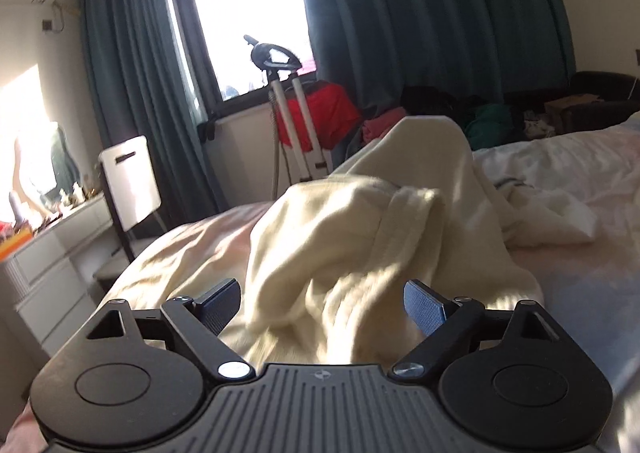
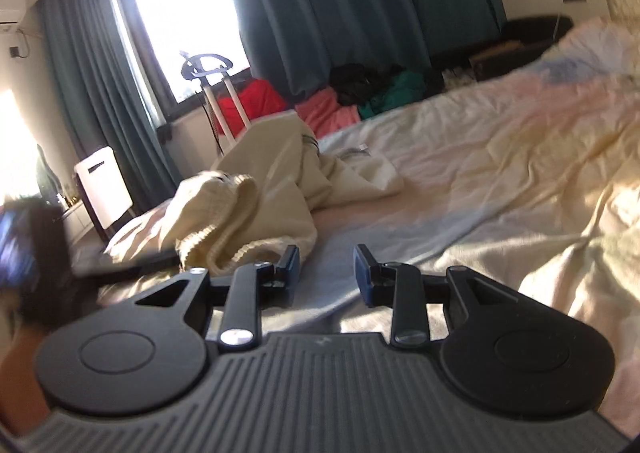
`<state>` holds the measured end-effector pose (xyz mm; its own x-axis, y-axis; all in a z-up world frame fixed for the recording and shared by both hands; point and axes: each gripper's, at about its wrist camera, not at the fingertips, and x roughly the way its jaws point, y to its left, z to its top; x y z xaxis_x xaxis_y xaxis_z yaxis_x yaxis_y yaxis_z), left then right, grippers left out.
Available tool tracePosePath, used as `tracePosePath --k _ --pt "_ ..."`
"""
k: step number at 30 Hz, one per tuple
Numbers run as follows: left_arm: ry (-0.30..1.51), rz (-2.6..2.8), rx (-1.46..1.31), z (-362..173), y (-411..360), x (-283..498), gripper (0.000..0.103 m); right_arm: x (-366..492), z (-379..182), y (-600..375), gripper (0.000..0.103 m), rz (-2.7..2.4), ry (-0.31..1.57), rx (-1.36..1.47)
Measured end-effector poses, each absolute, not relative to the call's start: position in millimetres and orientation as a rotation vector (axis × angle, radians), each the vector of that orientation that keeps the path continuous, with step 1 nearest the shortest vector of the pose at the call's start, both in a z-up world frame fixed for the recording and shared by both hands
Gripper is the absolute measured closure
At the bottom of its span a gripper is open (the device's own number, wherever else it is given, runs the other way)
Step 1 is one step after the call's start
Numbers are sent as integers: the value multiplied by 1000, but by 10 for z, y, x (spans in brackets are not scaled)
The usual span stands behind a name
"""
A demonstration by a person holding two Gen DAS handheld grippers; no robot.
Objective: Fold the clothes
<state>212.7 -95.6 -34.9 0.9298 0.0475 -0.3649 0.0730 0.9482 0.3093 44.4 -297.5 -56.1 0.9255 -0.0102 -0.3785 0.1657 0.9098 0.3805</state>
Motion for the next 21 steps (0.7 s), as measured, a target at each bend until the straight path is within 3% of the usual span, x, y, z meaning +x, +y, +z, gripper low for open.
tracePosePath --k 7,10,12,19,21 --pt "393 -45 440 -552 -1455 2985 17 825 -935 -3086 69 -86 457 470" --pt "406 -44 502 -704 -1615 3253 25 932 -1055 -3094 69 -83 479 488" --pt "389 -49 496 -723 -1662 3342 42 987 -1128 -3092 69 -77 493 496" --pt "280 -52 289 -406 -1481 3143 68 1076 -1233 -3045 69 -68 503 482" --pt "246 -47 230 -233 -1315 2962 87 1064 -1213 -3036 69 -69 487 474"
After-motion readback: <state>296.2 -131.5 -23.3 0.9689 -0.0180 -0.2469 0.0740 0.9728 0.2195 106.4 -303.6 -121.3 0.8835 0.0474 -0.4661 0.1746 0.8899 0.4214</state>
